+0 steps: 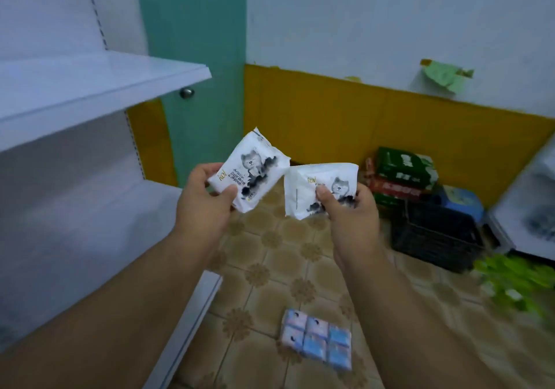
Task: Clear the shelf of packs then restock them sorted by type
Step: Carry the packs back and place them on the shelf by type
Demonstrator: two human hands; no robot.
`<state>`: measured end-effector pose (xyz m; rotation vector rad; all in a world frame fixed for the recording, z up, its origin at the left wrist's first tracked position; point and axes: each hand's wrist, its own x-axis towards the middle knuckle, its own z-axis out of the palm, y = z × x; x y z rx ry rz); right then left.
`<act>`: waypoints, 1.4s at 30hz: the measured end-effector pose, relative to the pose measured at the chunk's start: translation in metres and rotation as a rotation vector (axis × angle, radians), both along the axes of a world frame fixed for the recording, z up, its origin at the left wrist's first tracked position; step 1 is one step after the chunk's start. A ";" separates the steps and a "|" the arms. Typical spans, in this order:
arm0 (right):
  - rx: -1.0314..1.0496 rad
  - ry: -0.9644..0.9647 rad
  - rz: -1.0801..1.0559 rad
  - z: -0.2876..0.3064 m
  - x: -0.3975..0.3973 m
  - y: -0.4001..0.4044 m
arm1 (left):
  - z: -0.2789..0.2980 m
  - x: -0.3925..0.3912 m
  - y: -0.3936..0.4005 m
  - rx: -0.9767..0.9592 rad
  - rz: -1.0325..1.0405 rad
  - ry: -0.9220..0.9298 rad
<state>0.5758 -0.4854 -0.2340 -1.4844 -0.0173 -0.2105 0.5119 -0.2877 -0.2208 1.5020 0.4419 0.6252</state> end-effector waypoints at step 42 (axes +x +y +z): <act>-0.839 -0.899 1.200 0.190 0.116 0.557 | 0.186 -0.111 0.332 0.655 1.179 0.688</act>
